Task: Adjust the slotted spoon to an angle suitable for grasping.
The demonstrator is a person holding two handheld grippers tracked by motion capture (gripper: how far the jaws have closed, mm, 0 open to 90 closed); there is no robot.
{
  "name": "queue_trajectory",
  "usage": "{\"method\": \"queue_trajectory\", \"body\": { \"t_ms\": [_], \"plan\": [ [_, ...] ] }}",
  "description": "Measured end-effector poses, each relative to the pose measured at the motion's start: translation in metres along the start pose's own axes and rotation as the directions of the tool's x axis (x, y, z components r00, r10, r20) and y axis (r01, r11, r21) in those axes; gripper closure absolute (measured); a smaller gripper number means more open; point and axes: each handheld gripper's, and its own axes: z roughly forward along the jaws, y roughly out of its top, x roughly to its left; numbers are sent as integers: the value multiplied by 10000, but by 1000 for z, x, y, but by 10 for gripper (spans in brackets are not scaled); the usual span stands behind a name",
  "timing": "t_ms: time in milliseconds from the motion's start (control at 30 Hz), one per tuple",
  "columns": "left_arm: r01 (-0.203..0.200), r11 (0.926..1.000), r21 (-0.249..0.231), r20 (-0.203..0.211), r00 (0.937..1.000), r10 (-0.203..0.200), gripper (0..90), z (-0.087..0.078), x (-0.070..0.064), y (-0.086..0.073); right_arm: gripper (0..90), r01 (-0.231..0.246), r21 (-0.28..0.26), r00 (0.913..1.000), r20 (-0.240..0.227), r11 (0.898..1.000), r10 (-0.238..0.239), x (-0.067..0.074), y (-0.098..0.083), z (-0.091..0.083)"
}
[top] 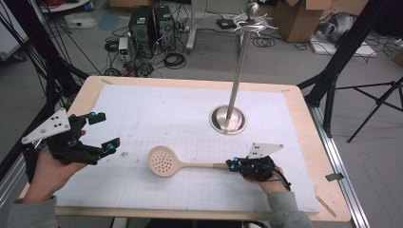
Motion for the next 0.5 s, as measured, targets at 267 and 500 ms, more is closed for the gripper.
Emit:
{"method": "queue_trajectory", "body": {
  "t_ms": [267, 500],
  "plan": [
    [59, 9999, 83, -8, 10000, -59, 47, 1, 1, -2, 900, 6, 621, 9996, -267, 9981, 11, 0, -4, 10],
    [56, 9999, 110, -95, 9999, -55, 47, -2, 1, -2, 900, -153, 961, 9995, -244, 9953, 177, -3, -9, 14]
  ]
}}
